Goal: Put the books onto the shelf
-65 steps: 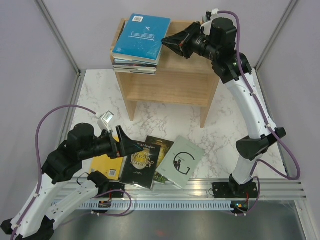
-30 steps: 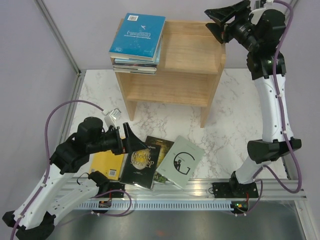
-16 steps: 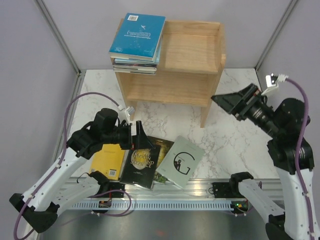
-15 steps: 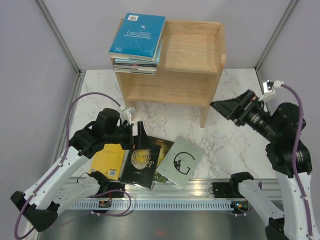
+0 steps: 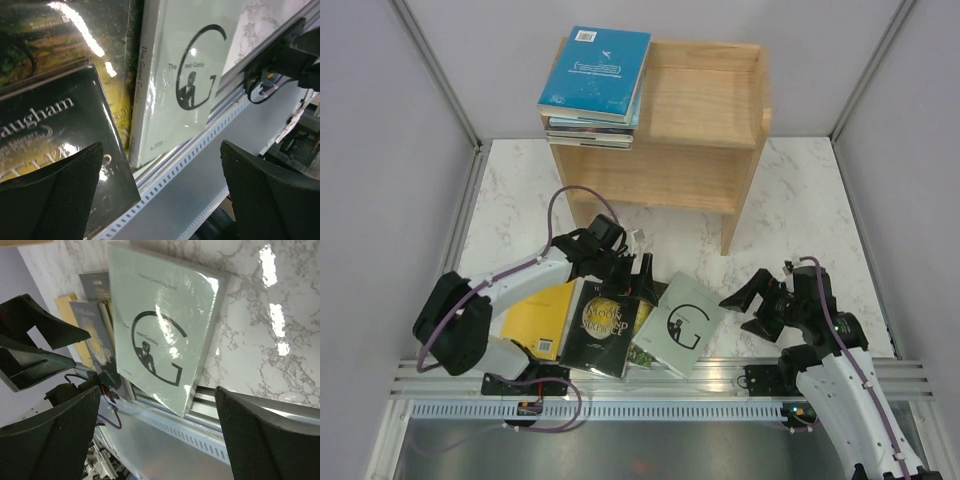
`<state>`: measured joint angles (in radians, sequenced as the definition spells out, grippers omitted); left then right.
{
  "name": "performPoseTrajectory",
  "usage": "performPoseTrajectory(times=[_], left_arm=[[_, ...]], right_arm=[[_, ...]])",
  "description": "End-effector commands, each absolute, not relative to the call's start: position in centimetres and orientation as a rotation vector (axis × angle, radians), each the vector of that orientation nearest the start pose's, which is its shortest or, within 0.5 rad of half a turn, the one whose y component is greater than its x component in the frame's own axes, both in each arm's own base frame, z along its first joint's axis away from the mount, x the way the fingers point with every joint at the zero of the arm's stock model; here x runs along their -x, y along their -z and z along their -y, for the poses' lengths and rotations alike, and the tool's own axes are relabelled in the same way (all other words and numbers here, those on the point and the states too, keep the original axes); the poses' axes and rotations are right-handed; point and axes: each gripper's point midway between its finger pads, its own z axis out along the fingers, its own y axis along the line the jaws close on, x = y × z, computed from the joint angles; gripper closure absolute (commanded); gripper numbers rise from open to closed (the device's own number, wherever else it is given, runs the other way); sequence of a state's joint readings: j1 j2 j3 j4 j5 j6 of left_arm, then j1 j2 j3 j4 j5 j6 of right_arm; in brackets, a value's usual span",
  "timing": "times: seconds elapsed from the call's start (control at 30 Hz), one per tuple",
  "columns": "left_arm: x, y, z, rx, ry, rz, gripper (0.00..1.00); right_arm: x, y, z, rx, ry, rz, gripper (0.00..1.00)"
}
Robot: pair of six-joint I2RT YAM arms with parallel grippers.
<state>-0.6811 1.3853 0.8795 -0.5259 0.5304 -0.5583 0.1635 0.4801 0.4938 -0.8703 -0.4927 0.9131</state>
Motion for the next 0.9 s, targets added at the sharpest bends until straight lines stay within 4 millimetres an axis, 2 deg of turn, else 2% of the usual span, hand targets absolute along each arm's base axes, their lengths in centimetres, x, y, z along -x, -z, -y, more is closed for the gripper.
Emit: performPoseTrajectory(times=[0.0,0.07,0.1,0.17,0.23,0.3,0.43,0.57,0.7,0.8,0.87], left_arm=[[-18.2,-10.2,29.6,-0.548,1.100,-2.682,0.00],[-18.4,-9.2,30.3,-0.570,1.083,-2.696,0.00],[-18.2,-8.1,30.5,-0.578,1.068,-2.727,0.00],[-18.3,-7.2,30.8,-0.579,1.060,-2.739,0.00],[-17.9,-6.2,31.0,-0.583,1.055,-2.764,0.00],[-17.5,-5.7,31.5,-0.607,1.056,-2.764,0.00],[-16.2,-3.2,31.8,-0.628,1.022,-2.826,0.00],[-15.8,-1.5,32.0,-0.643,0.951,-2.854,0.00],[-15.2,-0.5,32.4,-0.654,0.966,-2.890,0.00],[-14.1,-0.7,33.2,-0.673,1.065,-2.893,0.02],[-13.2,-1.3,33.9,-0.660,1.192,-2.880,0.03]], right_arm=[[-12.5,-9.9,-13.7,-0.796,-1.075,-2.505,0.02],[-11.7,-7.9,-13.6,-0.833,-1.062,-2.549,0.02],[-11.6,-7.5,-13.7,-0.847,-1.068,-2.550,0.02],[-11.1,-6.3,-13.6,-0.879,-1.062,-2.569,0.02],[-11.2,-5.8,-13.7,-0.897,-1.076,-2.556,0.02],[-11.0,-4.6,-13.7,-0.920,-1.074,-2.560,0.02],[-10.4,-2.0,-13.8,-0.986,-1.085,-2.581,0.02],[-10.8,-1.0,-13.9,-1.014,-1.095,-2.564,0.02],[-11.1,-0.3,-13.9,-1.031,-1.088,-2.562,0.02],[-11.5,0.0,-14.0,-1.041,-1.092,-2.561,0.02],[-11.7,0.2,-14.2,-1.033,-1.094,-2.562,0.02]])
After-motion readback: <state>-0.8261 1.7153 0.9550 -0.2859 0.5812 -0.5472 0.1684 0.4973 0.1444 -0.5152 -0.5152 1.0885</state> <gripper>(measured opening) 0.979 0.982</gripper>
